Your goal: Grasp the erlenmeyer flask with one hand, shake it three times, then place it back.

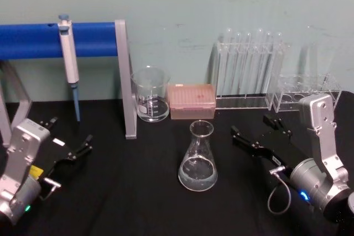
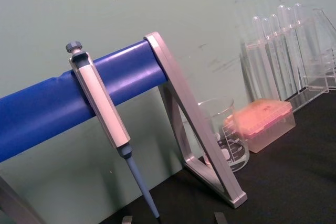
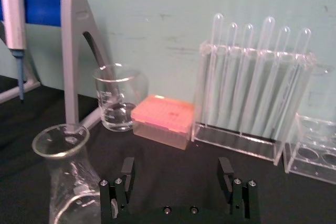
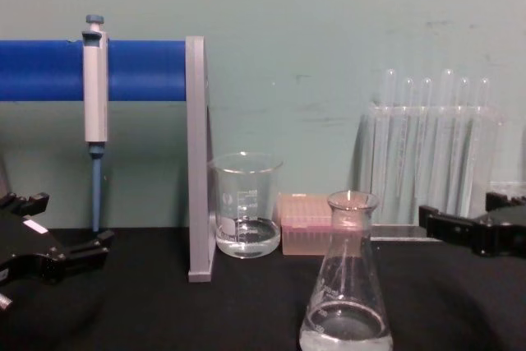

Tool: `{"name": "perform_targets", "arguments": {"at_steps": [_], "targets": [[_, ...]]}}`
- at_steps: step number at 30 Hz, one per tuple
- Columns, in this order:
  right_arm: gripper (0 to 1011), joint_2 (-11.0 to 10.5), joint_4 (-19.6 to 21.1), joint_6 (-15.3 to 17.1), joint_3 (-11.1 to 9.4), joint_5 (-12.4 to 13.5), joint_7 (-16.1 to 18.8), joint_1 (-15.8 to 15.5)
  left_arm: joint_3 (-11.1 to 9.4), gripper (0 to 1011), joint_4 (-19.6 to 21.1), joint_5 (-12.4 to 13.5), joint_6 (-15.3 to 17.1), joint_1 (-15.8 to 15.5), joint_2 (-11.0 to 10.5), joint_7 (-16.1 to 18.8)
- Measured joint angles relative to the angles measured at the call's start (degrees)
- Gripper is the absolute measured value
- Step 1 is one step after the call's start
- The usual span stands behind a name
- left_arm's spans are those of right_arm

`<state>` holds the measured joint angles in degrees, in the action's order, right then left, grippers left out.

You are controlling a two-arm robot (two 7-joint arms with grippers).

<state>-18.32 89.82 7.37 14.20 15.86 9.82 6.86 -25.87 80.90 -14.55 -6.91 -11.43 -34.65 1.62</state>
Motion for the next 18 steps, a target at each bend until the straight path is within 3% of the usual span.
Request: {"name": "perform_targets", "arguments": {"at_steps": [18], "targets": [[1000,2.08,-1.52,1.28,-1.04,-2.64,1.49,0.06,0.0,1001,0.0,0.0,0.0,0.0,0.0,0.0]]}}
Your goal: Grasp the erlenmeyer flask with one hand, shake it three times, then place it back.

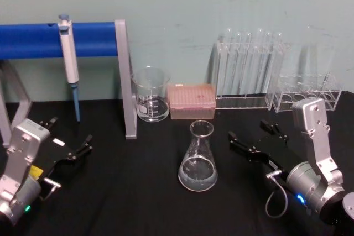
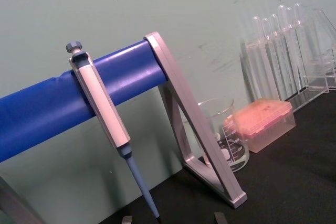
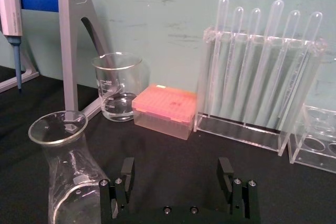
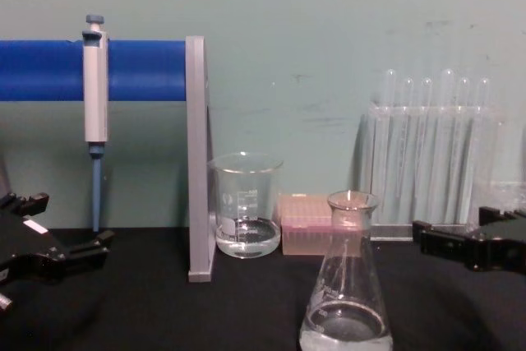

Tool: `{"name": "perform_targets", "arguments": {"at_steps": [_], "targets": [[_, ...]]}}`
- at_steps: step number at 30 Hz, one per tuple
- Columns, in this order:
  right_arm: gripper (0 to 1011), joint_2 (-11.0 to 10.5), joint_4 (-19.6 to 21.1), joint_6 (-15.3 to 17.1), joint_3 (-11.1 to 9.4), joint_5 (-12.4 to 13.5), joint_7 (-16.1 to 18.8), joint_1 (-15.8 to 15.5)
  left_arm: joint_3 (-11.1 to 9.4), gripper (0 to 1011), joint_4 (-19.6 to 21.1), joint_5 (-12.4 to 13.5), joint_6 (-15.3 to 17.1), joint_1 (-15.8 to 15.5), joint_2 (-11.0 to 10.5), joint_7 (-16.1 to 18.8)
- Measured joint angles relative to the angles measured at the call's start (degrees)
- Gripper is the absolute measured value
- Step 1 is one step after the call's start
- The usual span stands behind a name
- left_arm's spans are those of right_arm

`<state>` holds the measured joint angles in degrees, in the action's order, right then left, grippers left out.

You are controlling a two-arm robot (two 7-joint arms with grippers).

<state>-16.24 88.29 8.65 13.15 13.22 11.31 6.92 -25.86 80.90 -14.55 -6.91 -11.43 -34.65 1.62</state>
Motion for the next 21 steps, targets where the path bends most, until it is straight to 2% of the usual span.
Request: {"name": "perform_targets", "arguments": {"at_steps": [21], "targets": [[1000,0.41,-0.19,0.41,-0.15,-0.71,0.64,-0.07,0.0,1001,0.0,0.0,0.0,0.0,0.0,0.0]]}}
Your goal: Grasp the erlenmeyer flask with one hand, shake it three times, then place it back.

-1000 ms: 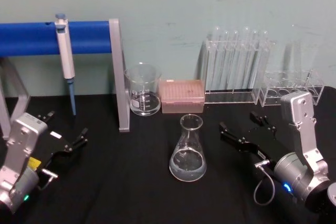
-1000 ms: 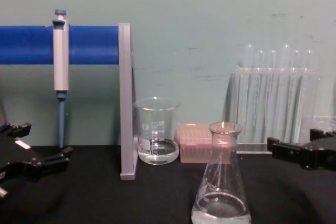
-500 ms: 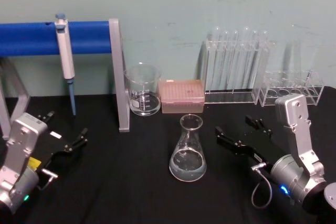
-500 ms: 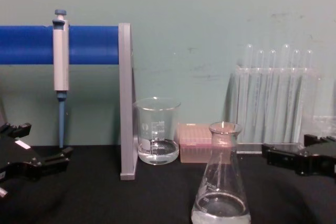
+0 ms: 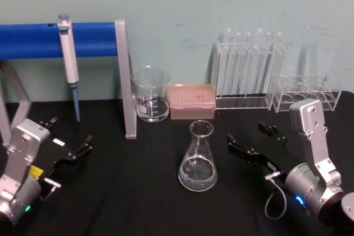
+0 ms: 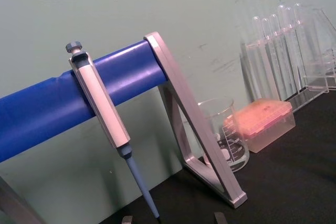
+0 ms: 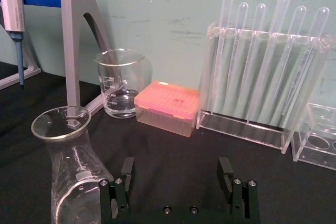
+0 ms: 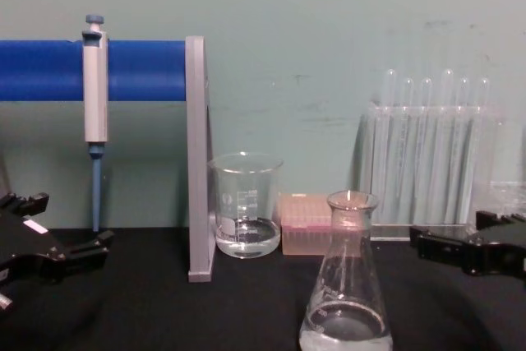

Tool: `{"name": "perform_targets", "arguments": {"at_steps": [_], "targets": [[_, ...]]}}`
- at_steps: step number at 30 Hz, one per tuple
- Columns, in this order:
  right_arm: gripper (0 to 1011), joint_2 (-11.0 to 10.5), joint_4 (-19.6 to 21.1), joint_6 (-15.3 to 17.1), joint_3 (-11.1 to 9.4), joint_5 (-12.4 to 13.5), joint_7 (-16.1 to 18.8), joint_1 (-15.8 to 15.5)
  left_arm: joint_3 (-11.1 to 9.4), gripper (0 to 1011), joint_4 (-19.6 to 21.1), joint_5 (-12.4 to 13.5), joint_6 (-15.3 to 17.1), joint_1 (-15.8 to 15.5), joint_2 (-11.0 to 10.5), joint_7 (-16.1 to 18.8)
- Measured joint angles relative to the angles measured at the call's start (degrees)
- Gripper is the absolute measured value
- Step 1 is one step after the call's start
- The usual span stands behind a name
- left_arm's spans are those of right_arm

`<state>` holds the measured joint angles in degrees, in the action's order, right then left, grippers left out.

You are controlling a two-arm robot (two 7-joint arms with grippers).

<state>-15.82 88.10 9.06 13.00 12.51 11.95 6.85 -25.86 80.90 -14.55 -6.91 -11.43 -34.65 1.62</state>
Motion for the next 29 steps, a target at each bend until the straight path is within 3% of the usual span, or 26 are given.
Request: {"name": "perform_targets", "arguments": {"at_steps": [29], "targets": [[1000,-0.03,0.01,-0.09,0.01,0.13,-0.08,0.0,0.0,1001,0.0,0.0,0.0,0.0,0.0,0.0]]}}
